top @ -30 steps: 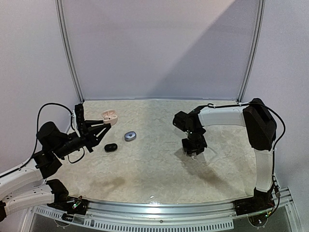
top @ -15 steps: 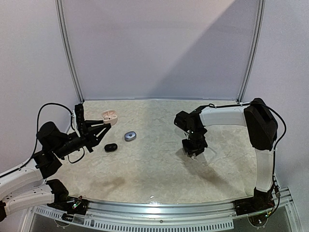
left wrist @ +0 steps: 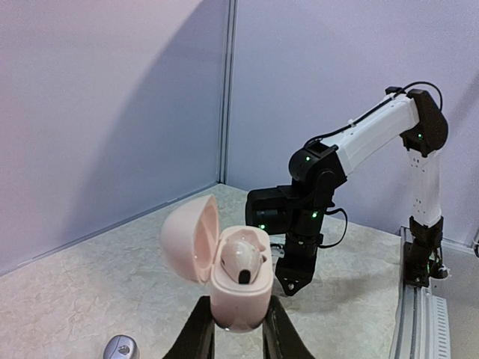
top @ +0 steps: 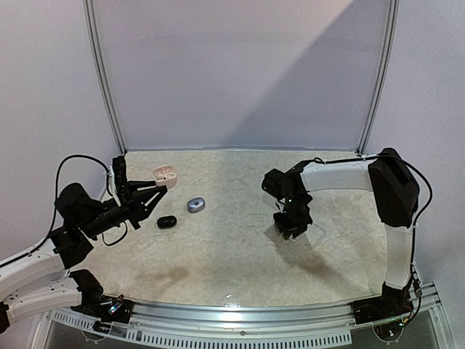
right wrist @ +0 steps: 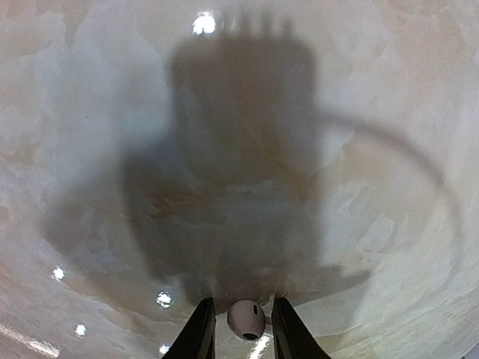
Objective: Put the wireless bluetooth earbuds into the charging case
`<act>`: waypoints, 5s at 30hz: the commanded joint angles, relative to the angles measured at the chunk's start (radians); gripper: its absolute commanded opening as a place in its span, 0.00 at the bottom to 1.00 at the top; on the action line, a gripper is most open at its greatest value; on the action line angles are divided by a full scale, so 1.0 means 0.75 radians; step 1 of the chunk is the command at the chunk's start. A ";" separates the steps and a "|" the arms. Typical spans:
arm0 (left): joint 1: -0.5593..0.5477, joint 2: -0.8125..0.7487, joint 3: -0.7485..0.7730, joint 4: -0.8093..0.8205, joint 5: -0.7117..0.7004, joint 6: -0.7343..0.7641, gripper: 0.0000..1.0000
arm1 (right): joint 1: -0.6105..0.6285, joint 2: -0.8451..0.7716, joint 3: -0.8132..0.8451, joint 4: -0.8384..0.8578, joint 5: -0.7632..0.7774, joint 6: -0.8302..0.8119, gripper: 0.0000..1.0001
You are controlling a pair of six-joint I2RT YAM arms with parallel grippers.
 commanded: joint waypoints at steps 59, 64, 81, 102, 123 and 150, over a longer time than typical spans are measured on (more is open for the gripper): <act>-0.010 0.279 0.287 0.364 -0.101 0.465 0.00 | 0.404 -0.125 0.902 1.073 -0.648 0.209 0.00; -0.014 0.269 0.283 0.356 -0.090 0.459 0.00 | 0.404 -0.158 0.861 1.089 -0.597 0.183 0.00; -0.019 0.261 0.287 0.402 -0.078 0.465 0.00 | 0.404 -0.180 0.802 1.067 -0.519 0.150 0.00; -0.020 0.250 0.283 0.392 -0.057 0.465 0.00 | 0.397 -0.208 0.783 1.033 -0.474 0.120 0.00; -0.024 0.241 0.291 0.353 -0.029 0.368 0.00 | 0.399 -0.217 0.750 0.894 -0.282 0.072 0.21; -0.027 0.219 0.342 -0.164 -0.282 -0.065 0.00 | 0.455 -0.258 0.896 0.589 -0.130 -0.038 0.23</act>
